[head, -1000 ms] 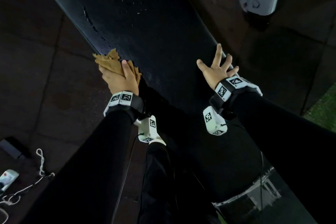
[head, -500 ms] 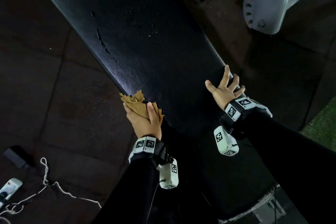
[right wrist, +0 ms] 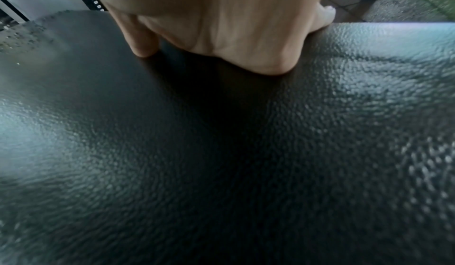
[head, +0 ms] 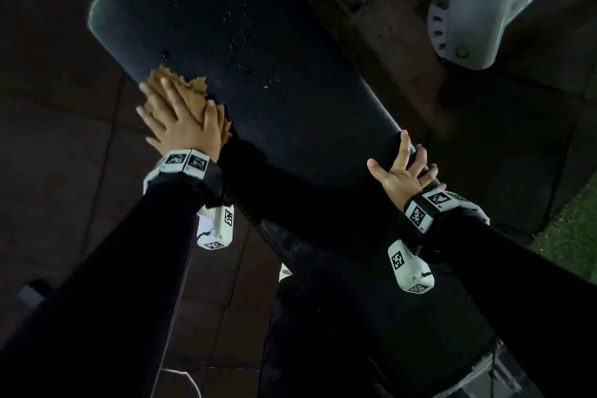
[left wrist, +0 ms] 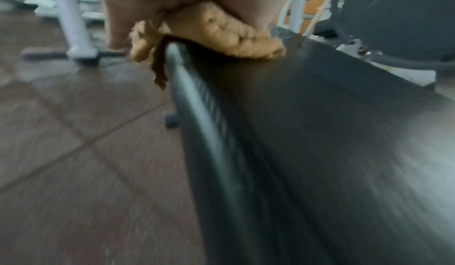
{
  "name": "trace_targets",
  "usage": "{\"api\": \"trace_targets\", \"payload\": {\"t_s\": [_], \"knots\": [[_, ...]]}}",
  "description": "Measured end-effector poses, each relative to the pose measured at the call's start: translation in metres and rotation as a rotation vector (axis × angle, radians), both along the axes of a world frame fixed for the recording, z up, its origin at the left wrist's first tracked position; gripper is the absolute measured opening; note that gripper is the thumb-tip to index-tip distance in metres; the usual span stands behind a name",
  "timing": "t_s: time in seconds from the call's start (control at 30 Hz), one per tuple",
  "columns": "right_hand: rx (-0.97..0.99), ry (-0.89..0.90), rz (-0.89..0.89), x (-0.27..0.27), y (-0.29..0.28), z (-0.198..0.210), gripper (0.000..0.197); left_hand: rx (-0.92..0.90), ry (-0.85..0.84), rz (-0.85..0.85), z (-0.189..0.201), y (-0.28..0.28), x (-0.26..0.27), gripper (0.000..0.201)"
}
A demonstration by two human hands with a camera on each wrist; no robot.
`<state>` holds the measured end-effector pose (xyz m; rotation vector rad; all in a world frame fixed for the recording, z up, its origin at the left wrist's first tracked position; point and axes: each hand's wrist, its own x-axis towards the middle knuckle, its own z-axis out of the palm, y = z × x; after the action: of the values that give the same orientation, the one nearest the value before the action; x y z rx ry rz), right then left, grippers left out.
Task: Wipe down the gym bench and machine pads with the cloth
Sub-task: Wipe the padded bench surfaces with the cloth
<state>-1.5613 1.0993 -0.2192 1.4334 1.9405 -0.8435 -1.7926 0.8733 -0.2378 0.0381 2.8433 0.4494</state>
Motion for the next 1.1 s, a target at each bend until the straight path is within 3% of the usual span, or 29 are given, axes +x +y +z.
{"api": "trace_targets", "payload": {"t_s": [0.13, 0.23, 0.3, 0.43, 0.53, 0.67, 0.77, 0.83, 0.97, 1.1], "knots": [[-0.009, 0.002, 0.002, 0.0, 0.001, 0.001, 0.08, -0.189, 0.012, -0.26, 0.001, 0.028, -0.001, 0.077], [-0.022, 0.0, 0.003, 0.0, 0.001, 0.003, 0.08, -0.16, 0.001, -0.488, 0.0, 0.052, 0.035, 0.077], [-0.031, -0.006, 0.003, 0.0, 0.002, 0.004, 0.081, -0.133, -0.002, -0.535, 0.001, 0.059, 0.073, 0.076], [-0.047, -0.013, 0.003, -0.001, 0.003, 0.005, 0.081, -0.108, -0.018, -0.528, 0.005, 0.042, 0.136, 0.07], [-0.031, -0.01, 0.012, 0.0, 0.002, 0.005, 0.081, -0.14, -0.015, -0.417, 0.005, 0.015, 0.146, 0.069], [-0.024, -0.001, 0.011, 0.001, 0.002, 0.004, 0.081, -0.064, -0.085, -0.104, 0.005, -0.008, 0.109, 0.074], [-0.002, 0.021, 0.006, 0.002, 0.002, 0.002, 0.08, 0.017, -0.068, 0.02, 0.0, -0.006, 0.056, 0.075], [-0.001, 0.032, 0.005, 0.003, 0.001, 0.002, 0.079, -0.033, -0.032, 0.068, -0.002, 0.005, 0.022, 0.076], [-0.014, 0.047, -0.015, 0.002, 0.001, 0.002, 0.079, -0.156, -0.013, -0.065, -0.002, 0.038, -0.007, 0.077], [-0.027, 0.049, -0.013, 0.002, 0.001, 0.004, 0.079, -0.182, -0.029, -0.283, 0.001, 0.064, 0.029, 0.079]]}}
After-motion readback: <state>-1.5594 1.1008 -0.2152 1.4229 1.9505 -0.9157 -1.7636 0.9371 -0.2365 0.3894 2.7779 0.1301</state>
